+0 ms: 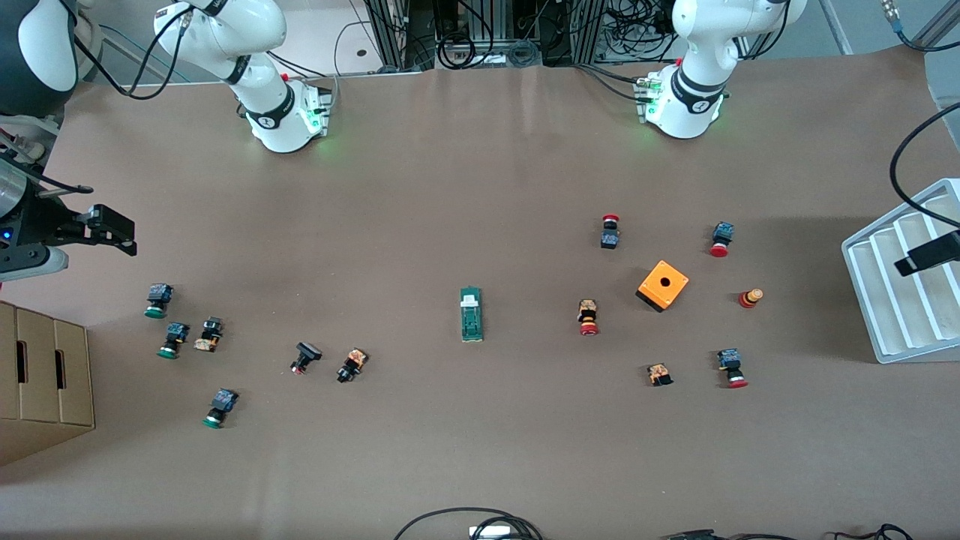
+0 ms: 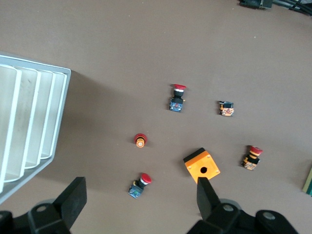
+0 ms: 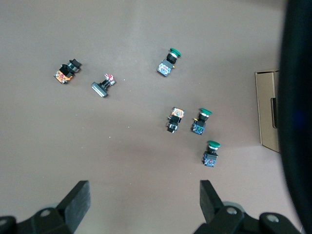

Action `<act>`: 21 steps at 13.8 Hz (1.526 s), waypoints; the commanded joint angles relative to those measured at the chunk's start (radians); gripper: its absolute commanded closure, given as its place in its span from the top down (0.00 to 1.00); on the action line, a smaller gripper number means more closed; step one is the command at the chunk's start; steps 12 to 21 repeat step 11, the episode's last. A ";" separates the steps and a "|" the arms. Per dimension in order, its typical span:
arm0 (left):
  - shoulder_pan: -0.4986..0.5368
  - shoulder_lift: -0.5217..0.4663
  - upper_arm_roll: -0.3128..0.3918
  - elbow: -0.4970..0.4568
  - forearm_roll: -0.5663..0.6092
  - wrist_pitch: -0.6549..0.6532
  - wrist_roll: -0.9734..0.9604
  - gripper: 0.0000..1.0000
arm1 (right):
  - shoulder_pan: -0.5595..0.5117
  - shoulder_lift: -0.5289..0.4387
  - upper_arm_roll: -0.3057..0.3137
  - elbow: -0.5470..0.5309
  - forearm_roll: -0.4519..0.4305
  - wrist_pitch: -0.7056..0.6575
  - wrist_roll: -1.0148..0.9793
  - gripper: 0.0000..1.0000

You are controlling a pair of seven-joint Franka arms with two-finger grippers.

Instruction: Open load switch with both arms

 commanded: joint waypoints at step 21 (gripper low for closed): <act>-0.018 -0.005 0.003 -0.005 -0.006 -0.064 0.039 1.00 | -0.006 0.013 -0.010 0.014 -0.018 0.006 -0.008 1.00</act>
